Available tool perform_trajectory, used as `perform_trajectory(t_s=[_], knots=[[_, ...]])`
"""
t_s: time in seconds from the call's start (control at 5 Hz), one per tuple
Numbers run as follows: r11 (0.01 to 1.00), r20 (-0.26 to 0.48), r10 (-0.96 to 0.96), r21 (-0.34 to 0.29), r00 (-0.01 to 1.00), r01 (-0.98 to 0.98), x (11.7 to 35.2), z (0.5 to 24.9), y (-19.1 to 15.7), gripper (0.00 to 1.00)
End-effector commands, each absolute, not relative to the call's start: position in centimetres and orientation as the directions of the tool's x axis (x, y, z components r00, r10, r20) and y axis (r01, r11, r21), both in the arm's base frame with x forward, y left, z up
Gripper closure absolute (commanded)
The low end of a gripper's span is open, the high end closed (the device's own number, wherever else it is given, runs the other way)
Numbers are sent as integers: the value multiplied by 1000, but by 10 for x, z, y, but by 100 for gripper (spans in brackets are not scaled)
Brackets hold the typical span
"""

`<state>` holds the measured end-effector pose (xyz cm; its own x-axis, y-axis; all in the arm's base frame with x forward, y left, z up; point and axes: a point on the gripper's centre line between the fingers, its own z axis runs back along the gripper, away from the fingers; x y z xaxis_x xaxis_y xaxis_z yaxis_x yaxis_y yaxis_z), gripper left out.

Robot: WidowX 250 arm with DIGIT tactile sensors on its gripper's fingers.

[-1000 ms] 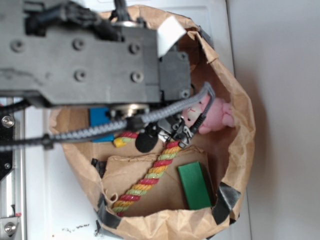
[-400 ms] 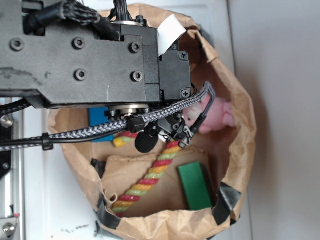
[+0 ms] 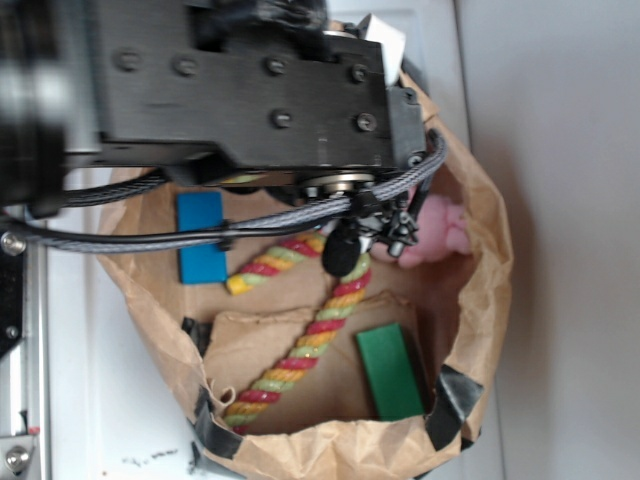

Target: Grab the green animal.

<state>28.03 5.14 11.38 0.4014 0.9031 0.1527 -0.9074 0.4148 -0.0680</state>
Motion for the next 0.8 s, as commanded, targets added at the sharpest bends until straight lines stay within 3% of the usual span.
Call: perform_trajectory(t_s=[0.0,0.2,0.6], knots=[[260,221,948,-128,228,-957,304,95,73,0],[248,235,950,-159,207,-956,308,88,78,0],[177,250,959,-153,135,-972,304,84,88,0]])
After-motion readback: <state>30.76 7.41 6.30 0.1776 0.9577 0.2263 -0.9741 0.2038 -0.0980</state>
